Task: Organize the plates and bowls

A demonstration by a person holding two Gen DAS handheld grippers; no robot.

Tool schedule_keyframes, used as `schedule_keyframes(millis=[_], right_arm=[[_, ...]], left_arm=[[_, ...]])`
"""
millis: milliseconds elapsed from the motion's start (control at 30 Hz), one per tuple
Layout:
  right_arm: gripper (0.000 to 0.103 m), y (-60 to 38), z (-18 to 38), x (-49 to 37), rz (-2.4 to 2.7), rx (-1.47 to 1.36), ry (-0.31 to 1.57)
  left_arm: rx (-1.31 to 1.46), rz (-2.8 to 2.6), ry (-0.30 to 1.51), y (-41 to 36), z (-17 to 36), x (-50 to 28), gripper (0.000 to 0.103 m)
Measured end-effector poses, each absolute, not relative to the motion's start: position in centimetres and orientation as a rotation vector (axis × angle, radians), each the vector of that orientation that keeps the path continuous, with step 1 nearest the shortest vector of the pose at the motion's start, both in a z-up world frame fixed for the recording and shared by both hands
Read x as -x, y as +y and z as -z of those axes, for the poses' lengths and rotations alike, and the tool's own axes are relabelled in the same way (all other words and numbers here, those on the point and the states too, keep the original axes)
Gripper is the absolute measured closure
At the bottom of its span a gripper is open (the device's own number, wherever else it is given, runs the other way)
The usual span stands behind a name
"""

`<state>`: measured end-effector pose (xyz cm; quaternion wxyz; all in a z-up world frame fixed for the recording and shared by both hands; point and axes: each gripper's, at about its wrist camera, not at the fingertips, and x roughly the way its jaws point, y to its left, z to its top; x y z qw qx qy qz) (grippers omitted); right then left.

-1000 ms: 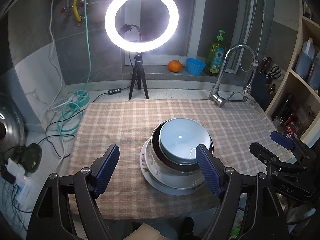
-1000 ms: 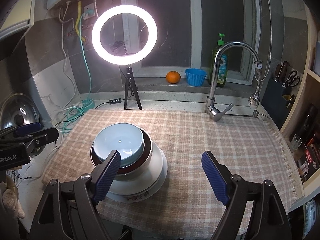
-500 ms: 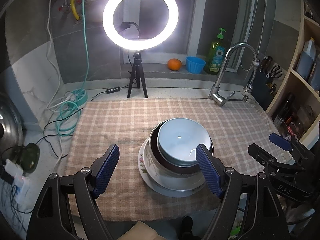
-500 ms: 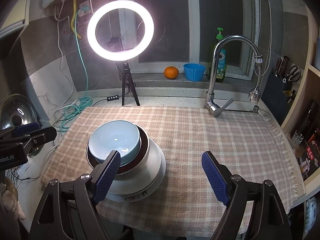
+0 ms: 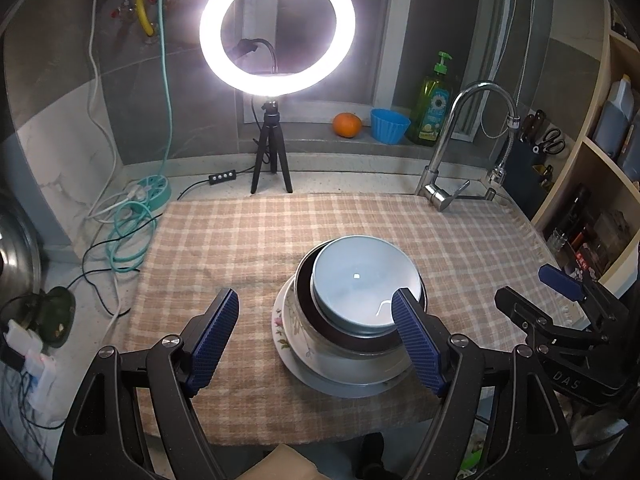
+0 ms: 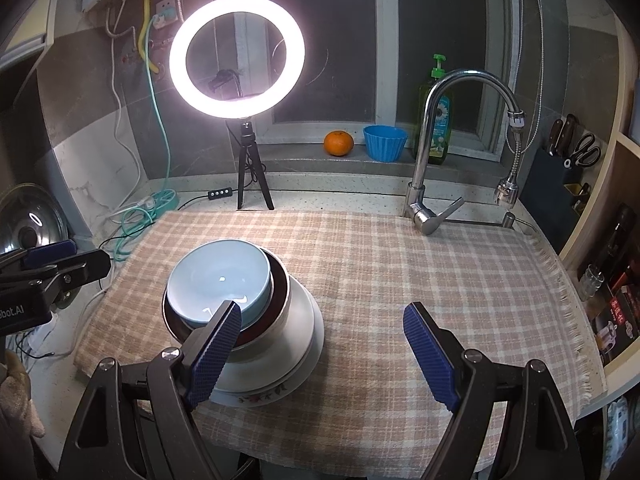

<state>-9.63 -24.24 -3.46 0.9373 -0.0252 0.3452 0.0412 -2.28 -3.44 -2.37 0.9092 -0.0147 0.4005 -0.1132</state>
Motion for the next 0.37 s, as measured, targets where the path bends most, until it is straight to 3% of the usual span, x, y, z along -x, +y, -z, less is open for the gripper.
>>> schedule_keyframes(millis=[367], right_arm=[[0.023, -24.16, 3.78, 9.24, -0.091, 0.059, 0.716]], left_arm=[[0.030, 0.225, 0.814, -3.36, 2.43, 2.08, 0.024]])
